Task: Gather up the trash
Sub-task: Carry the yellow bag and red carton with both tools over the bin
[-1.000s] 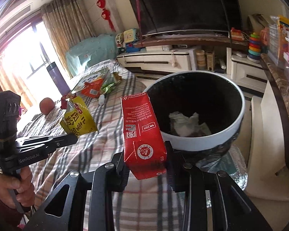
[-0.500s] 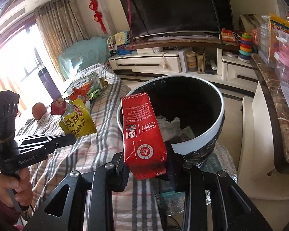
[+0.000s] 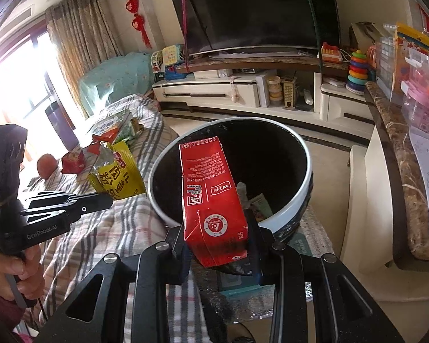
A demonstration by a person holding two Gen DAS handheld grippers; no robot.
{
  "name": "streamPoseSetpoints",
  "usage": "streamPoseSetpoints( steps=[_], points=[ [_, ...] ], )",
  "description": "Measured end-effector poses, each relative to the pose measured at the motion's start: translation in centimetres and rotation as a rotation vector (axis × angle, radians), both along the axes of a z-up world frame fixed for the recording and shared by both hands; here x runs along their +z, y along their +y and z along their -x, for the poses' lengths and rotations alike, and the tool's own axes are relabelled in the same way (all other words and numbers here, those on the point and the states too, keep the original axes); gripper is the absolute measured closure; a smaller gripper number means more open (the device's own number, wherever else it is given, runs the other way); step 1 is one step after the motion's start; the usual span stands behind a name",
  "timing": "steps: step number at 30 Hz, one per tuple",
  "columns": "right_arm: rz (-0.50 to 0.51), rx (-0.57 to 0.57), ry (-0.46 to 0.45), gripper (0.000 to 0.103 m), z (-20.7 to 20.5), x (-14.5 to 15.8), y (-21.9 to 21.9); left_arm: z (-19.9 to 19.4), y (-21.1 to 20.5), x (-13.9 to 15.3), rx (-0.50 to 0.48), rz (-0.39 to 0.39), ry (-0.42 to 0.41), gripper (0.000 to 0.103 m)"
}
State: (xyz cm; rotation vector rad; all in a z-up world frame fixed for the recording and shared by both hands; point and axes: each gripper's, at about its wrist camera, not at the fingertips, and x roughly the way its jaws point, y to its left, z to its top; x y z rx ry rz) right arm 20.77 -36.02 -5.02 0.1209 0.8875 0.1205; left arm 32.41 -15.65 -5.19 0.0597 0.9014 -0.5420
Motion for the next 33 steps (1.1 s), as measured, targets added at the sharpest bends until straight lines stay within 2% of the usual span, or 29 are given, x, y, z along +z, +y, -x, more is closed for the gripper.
streamPoseSetpoints(
  steps=[20, 33],
  points=[
    [0.072, 0.028, 0.039, 0.071, -3.6, -0.3, -0.9, -4.0, -3.7, -0.1, -0.026, -0.057, 0.012, 0.103],
    [0.082, 0.029, 0.078, 0.071, -5.1, -1.1, -1.6, -5.5, -5.5, -0.2, -0.037, -0.079, 0.015, 0.103]
  ],
)
